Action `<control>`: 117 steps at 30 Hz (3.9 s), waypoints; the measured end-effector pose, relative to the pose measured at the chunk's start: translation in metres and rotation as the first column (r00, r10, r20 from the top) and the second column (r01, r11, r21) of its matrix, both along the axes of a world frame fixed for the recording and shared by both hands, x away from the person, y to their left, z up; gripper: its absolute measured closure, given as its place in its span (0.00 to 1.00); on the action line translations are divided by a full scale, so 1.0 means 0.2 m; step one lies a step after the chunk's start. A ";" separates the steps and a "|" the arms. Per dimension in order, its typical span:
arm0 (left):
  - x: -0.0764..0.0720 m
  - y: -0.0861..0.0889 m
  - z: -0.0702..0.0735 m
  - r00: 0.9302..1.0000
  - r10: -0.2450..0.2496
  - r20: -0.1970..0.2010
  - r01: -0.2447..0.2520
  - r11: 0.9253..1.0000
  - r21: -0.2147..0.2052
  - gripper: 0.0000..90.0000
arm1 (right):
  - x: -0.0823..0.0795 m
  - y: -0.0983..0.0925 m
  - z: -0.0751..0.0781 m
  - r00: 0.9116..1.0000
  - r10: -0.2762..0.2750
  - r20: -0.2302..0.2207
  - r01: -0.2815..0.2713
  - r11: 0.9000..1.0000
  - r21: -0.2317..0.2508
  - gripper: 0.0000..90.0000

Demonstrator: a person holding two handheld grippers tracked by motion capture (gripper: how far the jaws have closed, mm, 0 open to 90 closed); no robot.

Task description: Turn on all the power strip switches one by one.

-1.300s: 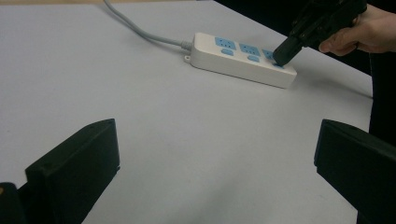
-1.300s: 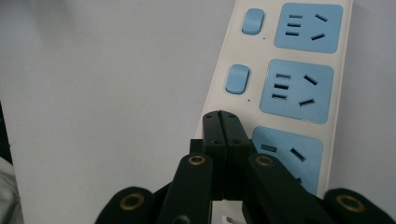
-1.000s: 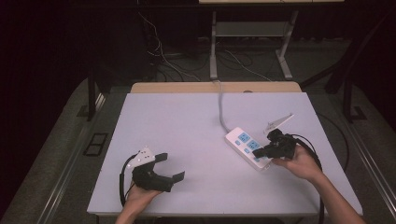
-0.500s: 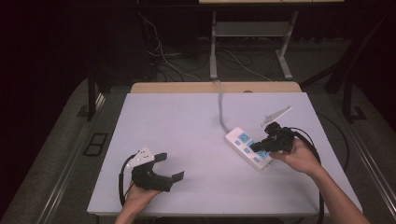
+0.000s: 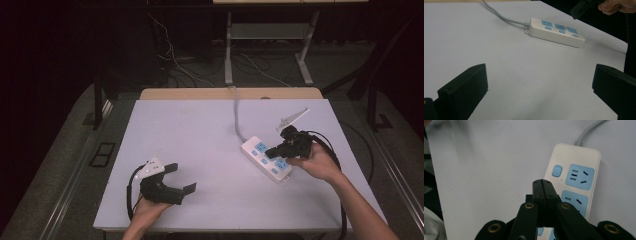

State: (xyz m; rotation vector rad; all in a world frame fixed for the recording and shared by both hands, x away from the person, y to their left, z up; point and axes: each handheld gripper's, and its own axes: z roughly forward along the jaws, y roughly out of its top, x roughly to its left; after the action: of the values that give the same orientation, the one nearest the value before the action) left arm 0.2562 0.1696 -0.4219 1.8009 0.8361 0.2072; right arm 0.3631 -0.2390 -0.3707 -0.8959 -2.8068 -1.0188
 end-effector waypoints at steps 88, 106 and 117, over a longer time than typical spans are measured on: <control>0.01 0.02 0.00 1.000 0.005 -0.010 -0.005 1.000 -0.001 0.00 | 0.02 0.07 -0.20 0.999 -0.004 0.045 0.007 0.998 -0.056 1.00; 0.01 0.02 0.00 1.000 0.006 -0.009 -0.006 1.000 -0.007 0.00 | 0.01 0.06 -0.13 0.999 -0.004 0.033 0.006 0.998 -0.063 1.00; 0.01 0.03 0.00 1.000 0.008 0.002 -0.008 1.000 -0.004 0.00 | 0.04 0.07 -0.04 0.999 -0.001 0.041 0.003 0.999 -0.043 1.00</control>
State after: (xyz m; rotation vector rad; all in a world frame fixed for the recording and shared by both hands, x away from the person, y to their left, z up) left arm 0.2574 0.1751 -0.4217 1.7934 0.8418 0.2124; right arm 0.3717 -0.2254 -0.3788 -0.8925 -2.8722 -0.9925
